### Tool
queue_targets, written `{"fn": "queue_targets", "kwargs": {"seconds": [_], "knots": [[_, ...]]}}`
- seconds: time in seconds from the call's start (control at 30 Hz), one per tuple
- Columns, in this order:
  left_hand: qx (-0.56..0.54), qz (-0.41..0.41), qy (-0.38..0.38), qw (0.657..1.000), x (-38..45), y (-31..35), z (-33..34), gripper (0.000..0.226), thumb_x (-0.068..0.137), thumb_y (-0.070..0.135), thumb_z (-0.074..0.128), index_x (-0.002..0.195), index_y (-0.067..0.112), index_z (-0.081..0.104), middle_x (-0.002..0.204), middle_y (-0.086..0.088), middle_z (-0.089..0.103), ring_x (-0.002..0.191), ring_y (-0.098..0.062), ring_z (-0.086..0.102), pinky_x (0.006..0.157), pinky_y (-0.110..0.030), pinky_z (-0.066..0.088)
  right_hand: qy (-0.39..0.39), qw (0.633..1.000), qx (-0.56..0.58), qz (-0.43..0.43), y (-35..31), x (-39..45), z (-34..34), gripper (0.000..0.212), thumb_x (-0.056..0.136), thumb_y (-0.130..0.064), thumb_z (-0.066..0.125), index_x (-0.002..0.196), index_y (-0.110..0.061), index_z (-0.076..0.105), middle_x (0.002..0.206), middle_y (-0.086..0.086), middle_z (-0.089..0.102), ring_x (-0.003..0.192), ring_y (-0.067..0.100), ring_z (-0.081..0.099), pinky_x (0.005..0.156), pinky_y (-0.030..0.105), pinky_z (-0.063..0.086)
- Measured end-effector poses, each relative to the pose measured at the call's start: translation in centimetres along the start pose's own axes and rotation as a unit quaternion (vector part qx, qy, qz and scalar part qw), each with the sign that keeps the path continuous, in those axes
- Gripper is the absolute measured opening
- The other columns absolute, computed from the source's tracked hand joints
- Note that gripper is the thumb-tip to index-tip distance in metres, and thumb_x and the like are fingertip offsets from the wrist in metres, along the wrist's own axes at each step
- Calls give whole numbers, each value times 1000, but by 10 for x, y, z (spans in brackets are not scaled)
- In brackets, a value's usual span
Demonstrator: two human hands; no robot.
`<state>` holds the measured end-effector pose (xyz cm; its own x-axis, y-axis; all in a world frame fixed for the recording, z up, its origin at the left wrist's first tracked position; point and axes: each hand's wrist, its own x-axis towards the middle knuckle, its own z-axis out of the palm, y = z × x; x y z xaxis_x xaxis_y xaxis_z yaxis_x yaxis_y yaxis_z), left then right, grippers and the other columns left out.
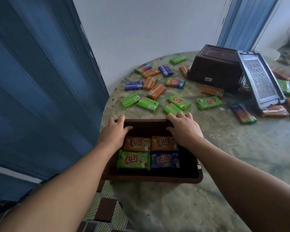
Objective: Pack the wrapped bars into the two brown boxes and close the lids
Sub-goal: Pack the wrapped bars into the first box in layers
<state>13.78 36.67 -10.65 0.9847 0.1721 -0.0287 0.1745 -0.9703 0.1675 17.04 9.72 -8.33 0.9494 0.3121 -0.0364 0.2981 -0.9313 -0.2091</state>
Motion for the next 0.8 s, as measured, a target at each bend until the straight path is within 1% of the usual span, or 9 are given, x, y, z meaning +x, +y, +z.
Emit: {"fn": "queue_targets", "kwargs": {"seconds": [0.2,0.27,0.37,0.43,0.53,0.57,0.63,0.8], "knots": [[-3,4,-2,1000,34,-10,1,46,101,59,46,128,23,35,117,-13,45,89,-35,60,67,-44,53,0,1000,7,12,-6,25,-2,34,101,-39,59,132,-33,46,126,6,55,119,33,46,85,47,52],[-5,16,-6,1000,50,-13,1,48,101,60,45,132,25,33,120,-14,45,93,-36,60,72,-47,55,5,1000,6,25,-8,32,-1,36,101,-39,59,133,-33,46,128,6,54,120,34,45,86,47,52],[-3,36,-13,999,78,-19,0,56,101,60,46,141,24,32,125,-17,45,99,-40,62,79,-50,56,10,999,0,46,-14,48,-1,37,101,-39,59,134,-32,45,132,6,54,123,35,45,87,48,52],[5,48,-15,999,95,-22,0,61,101,60,46,146,22,32,127,-19,45,99,-42,62,77,-48,55,11,998,-3,65,-19,57,-2,36,101,-39,59,133,-32,46,132,6,54,122,35,45,88,48,50],[6,80,-15,997,117,-25,-4,55,100,62,46,136,21,37,119,-16,46,88,-38,59,66,-42,48,19,995,-2,95,-25,67,0,34,101,-40,59,131,-32,46,132,5,53,121,35,44,87,46,49],[8,83,-19,996,120,-23,-5,53,100,62,45,134,21,37,118,-15,45,86,-37,57,65,-41,44,21,995,-3,101,-25,67,0,34,101,-40,59,131,-32,46,133,4,53,122,34,44,87,46,49],[16,96,-28,995,127,-21,-9,52,101,61,44,135,23,35,118,-14,44,87,-35,56,65,-40,41,26,993,-7,116,-27,68,1,36,100,-41,59,133,-33,46,133,4,52,121,34,44,86,46,50],[10,113,-28,993,131,-21,-11,53,101,61,44,137,23,36,119,-14,44,89,-32,55,68,-38,42,36,991,-10,130,-30,67,2,39,99,-41,60,135,-33,47,131,5,54,121,34,44,87,47,50]]}}
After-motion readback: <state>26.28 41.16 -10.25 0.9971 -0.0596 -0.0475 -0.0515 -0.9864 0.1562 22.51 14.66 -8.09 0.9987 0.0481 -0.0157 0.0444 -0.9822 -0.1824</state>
